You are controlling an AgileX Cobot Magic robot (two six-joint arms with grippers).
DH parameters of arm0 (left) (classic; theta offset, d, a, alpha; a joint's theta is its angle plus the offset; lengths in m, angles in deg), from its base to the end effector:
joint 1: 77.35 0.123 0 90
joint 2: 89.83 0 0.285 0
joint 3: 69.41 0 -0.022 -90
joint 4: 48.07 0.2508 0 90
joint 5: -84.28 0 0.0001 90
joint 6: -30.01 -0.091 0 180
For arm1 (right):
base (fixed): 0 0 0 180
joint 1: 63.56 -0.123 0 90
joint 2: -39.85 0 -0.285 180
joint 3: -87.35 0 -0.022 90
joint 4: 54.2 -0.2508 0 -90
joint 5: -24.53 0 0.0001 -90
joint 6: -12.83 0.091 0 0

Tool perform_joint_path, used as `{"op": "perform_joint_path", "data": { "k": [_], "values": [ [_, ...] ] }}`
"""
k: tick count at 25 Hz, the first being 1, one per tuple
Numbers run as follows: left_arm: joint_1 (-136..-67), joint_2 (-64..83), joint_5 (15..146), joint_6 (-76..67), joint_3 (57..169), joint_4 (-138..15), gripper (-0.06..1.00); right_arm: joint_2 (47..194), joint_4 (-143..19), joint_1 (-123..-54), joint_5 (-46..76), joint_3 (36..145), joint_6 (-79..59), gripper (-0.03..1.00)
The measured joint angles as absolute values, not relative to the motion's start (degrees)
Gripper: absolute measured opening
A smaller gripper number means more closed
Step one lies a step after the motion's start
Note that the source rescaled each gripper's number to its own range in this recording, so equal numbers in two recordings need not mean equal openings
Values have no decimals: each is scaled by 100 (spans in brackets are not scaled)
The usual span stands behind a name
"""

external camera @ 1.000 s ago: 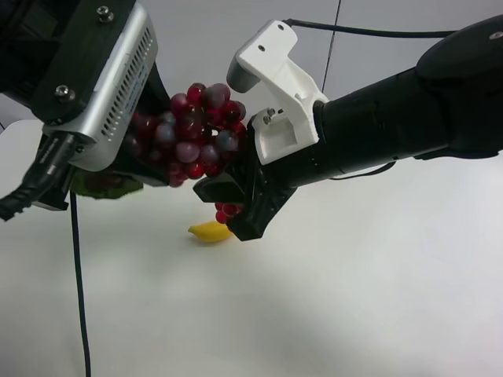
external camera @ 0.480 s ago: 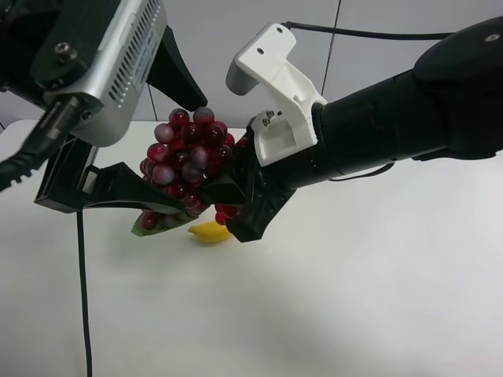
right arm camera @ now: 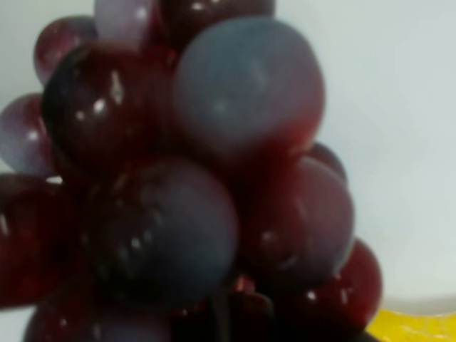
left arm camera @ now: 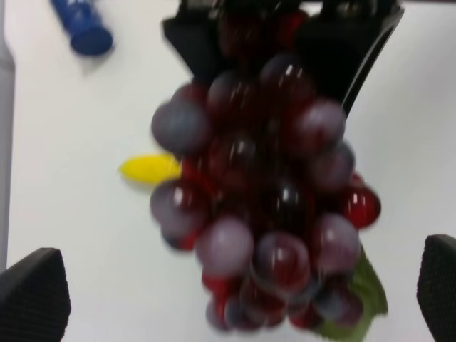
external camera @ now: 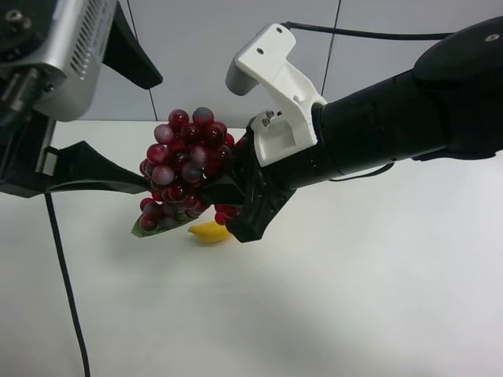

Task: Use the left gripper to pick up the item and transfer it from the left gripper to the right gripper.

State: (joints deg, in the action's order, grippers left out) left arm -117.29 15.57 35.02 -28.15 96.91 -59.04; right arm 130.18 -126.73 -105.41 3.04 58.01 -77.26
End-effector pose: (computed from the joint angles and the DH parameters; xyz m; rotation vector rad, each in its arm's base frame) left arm 0.1723 -0.1614 0.3613 1.7442 1.6220 -0.0818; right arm 0.2015 0.2233 0.2523 -1.2946 1.8137 0.6164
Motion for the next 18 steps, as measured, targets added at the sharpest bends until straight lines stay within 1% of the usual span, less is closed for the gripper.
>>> {"op": "perform_joint_path", "data": {
  "k": [5,10,12,18],
  "values": [
    [-11729,1941,2875,-1619,9691,-5258,100,13018,-12673,-10541,293,5801,-7726,1],
    [-11729,2243,2128,-81,9691,-4908,100,13018,-12673,-10541,275,5801,-7726,1],
    [-11729,2378,1895,332,9691,-4863,100,13018,-12673,-10541,270,5801,-7726,1],
    [-11729,2947,1680,710,9435,-4856,100,13018,-12673,-10541,268,5801,-7726,1]
  ]
}}
